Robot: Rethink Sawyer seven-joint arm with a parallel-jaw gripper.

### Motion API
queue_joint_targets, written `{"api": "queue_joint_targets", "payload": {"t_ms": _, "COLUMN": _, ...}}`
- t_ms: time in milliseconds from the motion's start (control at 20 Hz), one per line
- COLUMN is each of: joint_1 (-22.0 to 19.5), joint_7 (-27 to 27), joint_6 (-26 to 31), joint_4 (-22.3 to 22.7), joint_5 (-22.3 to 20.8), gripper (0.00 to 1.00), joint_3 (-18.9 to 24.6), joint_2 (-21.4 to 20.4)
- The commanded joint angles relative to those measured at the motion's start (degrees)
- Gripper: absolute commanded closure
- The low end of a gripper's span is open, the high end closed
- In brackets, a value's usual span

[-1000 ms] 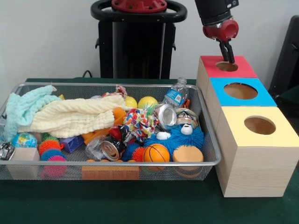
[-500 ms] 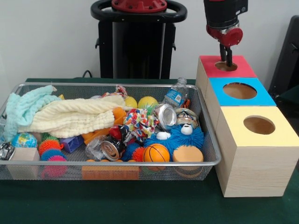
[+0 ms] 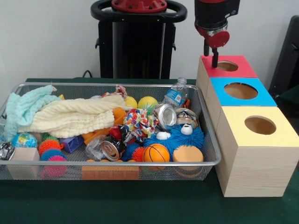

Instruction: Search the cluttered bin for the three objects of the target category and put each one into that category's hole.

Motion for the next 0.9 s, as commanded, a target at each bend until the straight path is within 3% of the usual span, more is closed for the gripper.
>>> {"api": "queue_joint_targets", "payload": {"t_ms": 50, "joint_1": -2.36, "joint_7": -6.25, "joint_6": -0.59, "joint_4": -3.41, "joint_5": -1.78, "gripper": 0.00, "joint_3": -0.74, "joint_2": 0.31}}
{"api": "queue_joint_targets", "payload": {"t_ms": 450, "joint_1": -2.78, "joint_7": -5.27, "joint_6": -3.05, "joint_4": -2.30, "joint_5": -2.02, "gripper": 0.00, "joint_3": -0.53, "joint_2": 0.14}}
{"api": "queue_joint_targets", "payload": {"t_ms": 650, "joint_1": -2.15, "joint_7": -6.39, "joint_6": -4.34, "joint_4": -3.55, "joint_5": -7.77, "gripper": 0.00, "joint_3": -3.97, "joint_2": 1.07}}
{"api": "queue_joint_targets", "payload": {"t_ms": 900, "joint_1": -3.20, "joint_7": -7.17, "joint_6": -10.88, "joint_4": -1.92, "joint_5": -16.54, "gripper": 0.00, "joint_3": -7.16, "joint_2": 2.57}}
